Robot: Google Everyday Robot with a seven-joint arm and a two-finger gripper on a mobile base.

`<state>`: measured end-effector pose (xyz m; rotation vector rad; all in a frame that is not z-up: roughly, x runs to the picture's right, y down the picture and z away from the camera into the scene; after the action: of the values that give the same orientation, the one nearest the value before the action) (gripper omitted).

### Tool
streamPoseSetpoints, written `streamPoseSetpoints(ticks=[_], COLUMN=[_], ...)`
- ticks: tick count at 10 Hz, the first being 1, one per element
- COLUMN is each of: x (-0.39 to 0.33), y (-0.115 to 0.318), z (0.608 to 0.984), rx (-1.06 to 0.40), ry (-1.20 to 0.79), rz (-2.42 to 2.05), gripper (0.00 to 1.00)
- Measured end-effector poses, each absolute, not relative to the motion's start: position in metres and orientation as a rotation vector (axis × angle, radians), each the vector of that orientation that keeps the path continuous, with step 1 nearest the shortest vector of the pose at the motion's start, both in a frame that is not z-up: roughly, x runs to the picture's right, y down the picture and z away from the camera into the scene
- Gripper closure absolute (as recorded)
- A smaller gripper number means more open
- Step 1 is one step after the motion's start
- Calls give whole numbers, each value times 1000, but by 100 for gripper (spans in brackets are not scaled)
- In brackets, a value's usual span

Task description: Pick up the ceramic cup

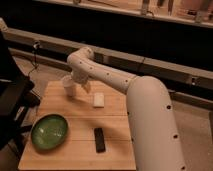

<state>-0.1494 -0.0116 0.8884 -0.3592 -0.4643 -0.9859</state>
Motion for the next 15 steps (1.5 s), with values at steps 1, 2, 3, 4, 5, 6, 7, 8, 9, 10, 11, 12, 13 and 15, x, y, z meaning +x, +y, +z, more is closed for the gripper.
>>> streamPoseSetpoints(ticks=[1, 2, 3, 4, 5, 6, 7, 8, 9, 10, 11, 12, 13, 15], x=[-150, -150, -151, -153, -155, -157, -158, -159, -159, -159, -160, -162, -164, -165], y=[-12, -12, -12, -12, -12, -11, -11, -11, -10, -9, -8, -8, -7, -7], z=[890, 894, 897, 901, 903, 905, 907, 909, 912, 914, 917, 918, 919, 922], rx=[-360, -362, -363, -364, -363, -364, -364, -364, -364, -363, -363, -362, -361, -360], ry=[-464, -465, -465, -466, -467, -469, -470, -470, -469, -470, -470, -470, -472, -471], rz=[-986, -986, -986, -988, -991, -994, -996, -997, -997, -997, -999, -1001, -1004, -1006], gripper=[20, 20, 20, 20, 20, 20, 20, 20, 20, 20, 20, 20, 20, 20])
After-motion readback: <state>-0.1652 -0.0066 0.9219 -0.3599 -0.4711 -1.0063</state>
